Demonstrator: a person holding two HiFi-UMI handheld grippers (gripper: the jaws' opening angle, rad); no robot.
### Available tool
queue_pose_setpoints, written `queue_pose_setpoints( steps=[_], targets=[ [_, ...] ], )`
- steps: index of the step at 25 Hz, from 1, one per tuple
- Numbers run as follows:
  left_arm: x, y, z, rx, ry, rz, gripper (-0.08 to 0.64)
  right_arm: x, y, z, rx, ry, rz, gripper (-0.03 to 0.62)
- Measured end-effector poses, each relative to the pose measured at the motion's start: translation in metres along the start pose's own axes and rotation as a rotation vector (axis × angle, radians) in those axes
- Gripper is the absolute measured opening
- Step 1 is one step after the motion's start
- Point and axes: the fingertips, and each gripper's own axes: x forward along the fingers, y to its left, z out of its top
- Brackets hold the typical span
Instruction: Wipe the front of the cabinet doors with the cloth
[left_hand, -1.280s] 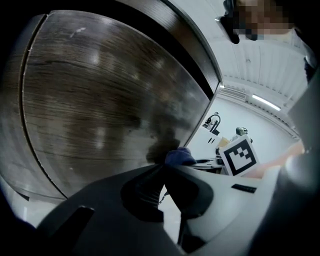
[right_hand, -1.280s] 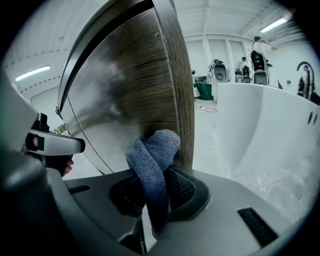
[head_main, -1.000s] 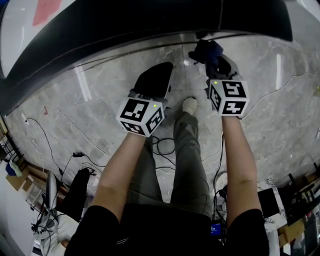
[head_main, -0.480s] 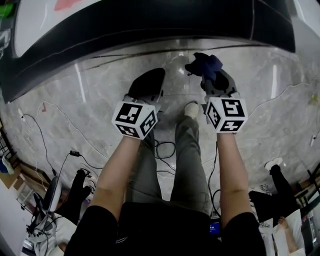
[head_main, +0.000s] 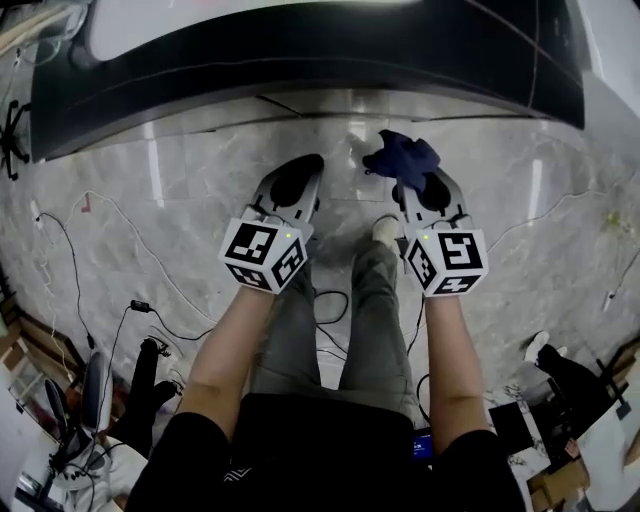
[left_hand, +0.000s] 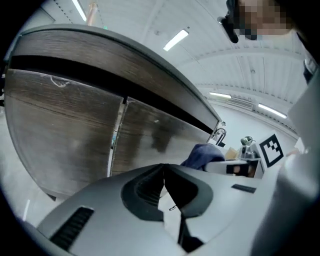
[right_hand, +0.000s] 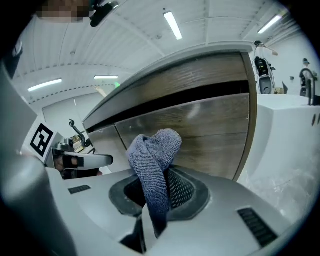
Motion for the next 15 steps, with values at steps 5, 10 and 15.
queue_pose_setpoints(
  steps=[5, 10, 15],
  targets=[
    [-0.04, -0.015, 0.012, -0.028, -0.033, 0.009, 0.009, -0.034, 0.027, 0.013, 0.008, -0.028, 0.03, 0.071],
    [-0.076, -0.025, 0.025, 0.002, -0.012, -0.021, 0.009, -0.046, 0.068, 0.034, -0.001, -0.031, 0.067, 0.071],
    [-0.11, -0.033, 0.043, 0.004, -0.029, -0.006, 0.009, -0.066, 0.099, 0.055, 0.01, -0.058, 0.1, 0.071]
  ],
)
